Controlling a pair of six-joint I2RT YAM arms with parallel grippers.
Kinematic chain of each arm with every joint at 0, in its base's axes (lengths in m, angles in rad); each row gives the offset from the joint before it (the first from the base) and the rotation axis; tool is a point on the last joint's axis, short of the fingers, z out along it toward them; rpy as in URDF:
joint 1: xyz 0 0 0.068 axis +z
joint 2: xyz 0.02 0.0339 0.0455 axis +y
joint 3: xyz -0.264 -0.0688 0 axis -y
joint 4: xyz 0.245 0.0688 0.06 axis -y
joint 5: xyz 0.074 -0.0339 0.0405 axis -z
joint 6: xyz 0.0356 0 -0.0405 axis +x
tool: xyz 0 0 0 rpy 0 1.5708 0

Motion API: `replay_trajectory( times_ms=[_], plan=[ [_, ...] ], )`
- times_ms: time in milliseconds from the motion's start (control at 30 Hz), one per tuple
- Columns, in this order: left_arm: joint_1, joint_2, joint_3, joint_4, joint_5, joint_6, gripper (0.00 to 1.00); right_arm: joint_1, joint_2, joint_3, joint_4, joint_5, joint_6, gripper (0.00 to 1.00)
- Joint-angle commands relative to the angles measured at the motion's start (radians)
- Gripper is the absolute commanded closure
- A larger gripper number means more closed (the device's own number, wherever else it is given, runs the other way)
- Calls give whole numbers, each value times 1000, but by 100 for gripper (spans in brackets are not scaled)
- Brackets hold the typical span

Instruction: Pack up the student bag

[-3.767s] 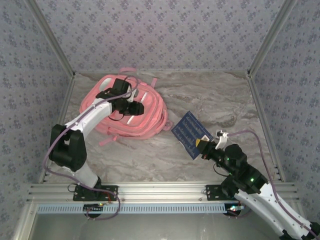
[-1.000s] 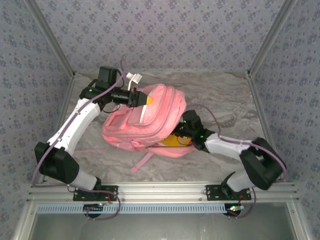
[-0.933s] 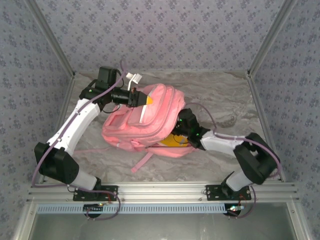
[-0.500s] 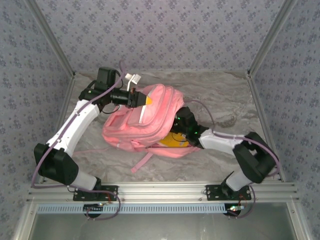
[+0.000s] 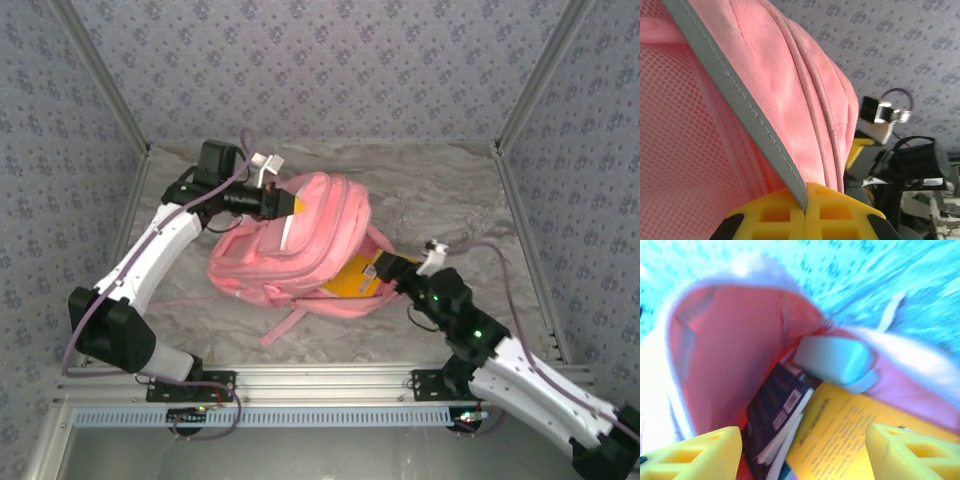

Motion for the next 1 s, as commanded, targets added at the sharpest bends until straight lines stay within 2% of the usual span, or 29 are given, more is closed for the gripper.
replay_trajectory(
  times_ms=[0, 67, 167, 300, 433, 633, 733, 800, 867, 900, 967],
  plan=[
    [-88, 16, 13, 46, -88, 42, 100, 5, -135, 3, -338, 207, -50, 35],
    [-139, 51, 22, 46, -155, 38, 100, 5, -171, 7, -361, 204, -75, 38],
    [-181, 105, 21, 76, -246, -13, 100, 7, -156, 33, -378, 124, -134, 45],
    [-227, 188, 25, 112, -350, -75, 100, 13, -113, 58, -370, 38, -195, 62],
    [-283, 284, 82, 100, -432, -116, 100, 54, -55, 71, -337, -16, -215, 68],
    [-277, 355, 118, 180, -500, -216, 100, 235, 92, 49, -247, 22, -215, 75],
    [-260, 379, 140, 228, -501, -272, 100, 356, 169, 12, -141, 99, -262, 75],
    [-252, 398, 161, 247, -500, -300, 100, 409, 231, 2, -89, 145, -272, 75],
    [-245, 421, 177, 253, -494, -331, 100, 428, 308, -13, -21, 139, -292, 74],
    [-241, 432, 179, 261, -486, -349, 97, 432, 346, -20, 11, 126, -296, 73],
    [-240, 430, 162, 281, -477, -379, 76, 436, 404, -56, 116, 96, -311, 69]
  ],
)
